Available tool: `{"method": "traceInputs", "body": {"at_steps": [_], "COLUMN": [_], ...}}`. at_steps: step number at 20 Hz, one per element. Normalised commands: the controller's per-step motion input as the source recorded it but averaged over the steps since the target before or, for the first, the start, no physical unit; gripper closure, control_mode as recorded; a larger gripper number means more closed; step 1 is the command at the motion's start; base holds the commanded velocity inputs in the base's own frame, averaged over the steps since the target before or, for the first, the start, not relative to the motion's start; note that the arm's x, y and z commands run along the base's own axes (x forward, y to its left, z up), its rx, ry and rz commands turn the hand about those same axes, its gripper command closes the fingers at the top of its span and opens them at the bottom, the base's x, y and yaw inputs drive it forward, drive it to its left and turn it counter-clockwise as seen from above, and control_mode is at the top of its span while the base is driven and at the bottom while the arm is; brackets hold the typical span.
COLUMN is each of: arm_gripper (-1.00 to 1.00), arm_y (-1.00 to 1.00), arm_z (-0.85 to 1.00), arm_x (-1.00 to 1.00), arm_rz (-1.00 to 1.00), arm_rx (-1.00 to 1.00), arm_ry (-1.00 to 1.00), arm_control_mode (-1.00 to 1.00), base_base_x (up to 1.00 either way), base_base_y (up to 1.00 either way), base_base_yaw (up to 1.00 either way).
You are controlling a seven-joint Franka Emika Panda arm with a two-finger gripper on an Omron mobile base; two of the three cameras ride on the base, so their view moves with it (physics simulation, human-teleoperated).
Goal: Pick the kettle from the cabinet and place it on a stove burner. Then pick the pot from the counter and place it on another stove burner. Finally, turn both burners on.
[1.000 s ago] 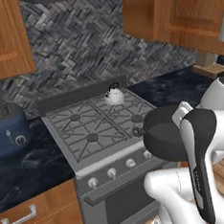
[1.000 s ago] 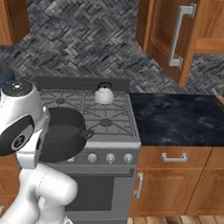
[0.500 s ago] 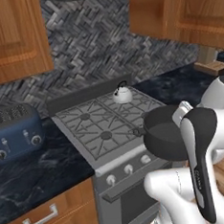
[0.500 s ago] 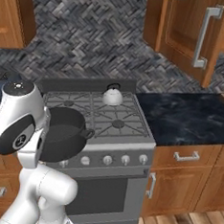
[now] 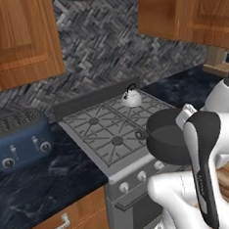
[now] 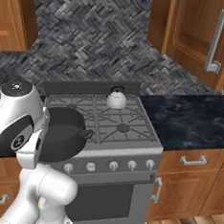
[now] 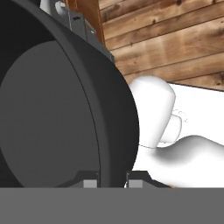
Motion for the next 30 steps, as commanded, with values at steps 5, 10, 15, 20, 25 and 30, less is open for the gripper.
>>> {"method": "traceInputs", "body": {"at_steps": [5, 10, 15, 20, 25, 30], "arm_gripper": [1.0, 1.0, 1.0, 1.0, 1.0, 1.0], "arm_y": [0.0, 0.0, 0.0, 0.0, 0.0, 0.0], "arm_z": [0.0, 0.0, 0.0, 0.0, 0.0, 0.0], "arm_x": [0.0, 0.0, 0.0, 0.0, 0.0, 0.0], "arm_rz": [0.0, 0.0, 0.0, 0.0, 0.0, 0.0], "arm_rx": [0.0, 0.0, 0.0, 0.0, 0.0, 0.0], "arm_ry": [0.0, 0.0, 0.0, 0.0, 0.0, 0.0], "arm_control_mode": [1.0, 1.0, 1.0, 1.0, 1.0, 1.0], "base_base_x": [0.09, -0.01, 0.08, 0.32, 0.43, 0.3], "base_base_y": [-0.22, -0.43, -0.3, -0.08, -0.11, -0.34], "base_base_yaw": [0.04, 0.0, 0.0, 0.1, 0.13, 0.08]}}
